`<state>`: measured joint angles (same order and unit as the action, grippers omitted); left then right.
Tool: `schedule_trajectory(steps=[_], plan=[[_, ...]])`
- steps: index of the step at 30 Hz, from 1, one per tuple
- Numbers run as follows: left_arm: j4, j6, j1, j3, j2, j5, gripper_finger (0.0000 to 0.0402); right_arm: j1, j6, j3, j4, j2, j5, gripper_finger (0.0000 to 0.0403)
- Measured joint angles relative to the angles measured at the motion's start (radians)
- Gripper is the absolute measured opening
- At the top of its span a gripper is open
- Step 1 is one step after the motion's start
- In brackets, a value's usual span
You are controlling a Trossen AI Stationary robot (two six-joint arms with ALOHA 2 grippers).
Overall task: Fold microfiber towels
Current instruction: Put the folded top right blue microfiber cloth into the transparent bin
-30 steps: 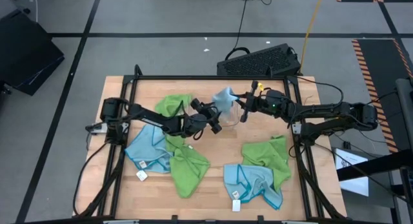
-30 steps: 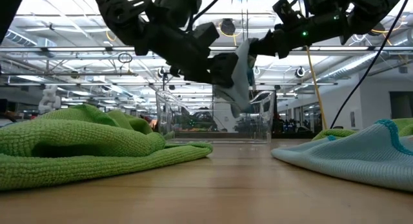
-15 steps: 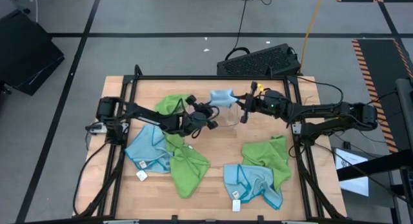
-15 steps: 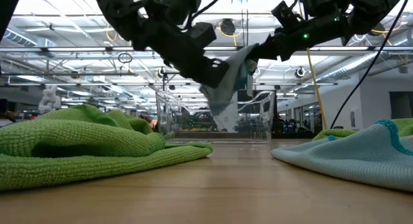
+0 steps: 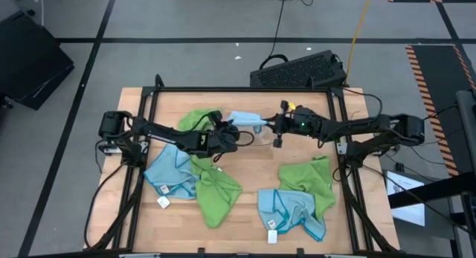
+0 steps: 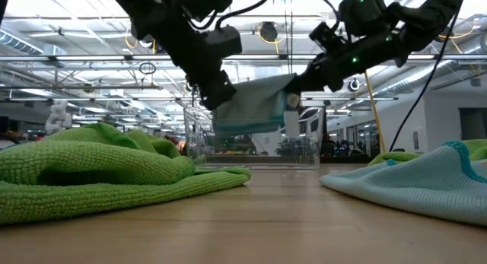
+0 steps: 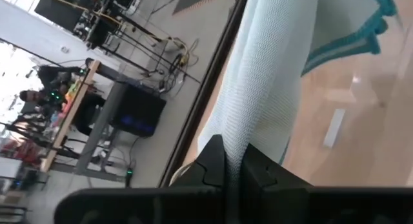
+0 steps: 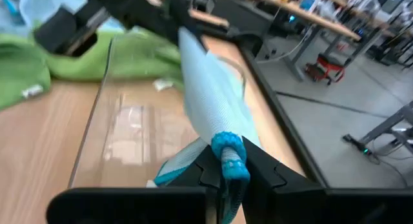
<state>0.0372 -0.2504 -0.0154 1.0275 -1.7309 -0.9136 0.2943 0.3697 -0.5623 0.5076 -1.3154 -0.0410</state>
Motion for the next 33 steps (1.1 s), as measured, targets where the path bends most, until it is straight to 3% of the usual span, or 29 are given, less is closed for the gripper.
schedule_trajectory(steps=[3, 8, 21, 33], plan=[[0.034, -0.031, 0.005, 0.000, 0.000, 0.012, 0.0013, 0.000, 0.006, 0.000, 0.003, -0.026, -0.002, 0.0024], [0.054, -0.045, 0.045, -0.001, -0.001, 0.169, 0.0010, 0.001, 0.018, 0.001, -0.004, -0.041, -0.009, 0.0026], [0.040, -0.103, 0.154, -0.001, -0.010, 0.304, 0.0010, 0.064, 0.069, 0.001, -0.004, -0.041, -0.005, 0.0032], [0.069, -0.080, 0.187, -0.003, -0.010, 0.429, 0.0017, 0.127, 0.027, 0.001, -0.004, -0.041, 0.121, 0.0098]])
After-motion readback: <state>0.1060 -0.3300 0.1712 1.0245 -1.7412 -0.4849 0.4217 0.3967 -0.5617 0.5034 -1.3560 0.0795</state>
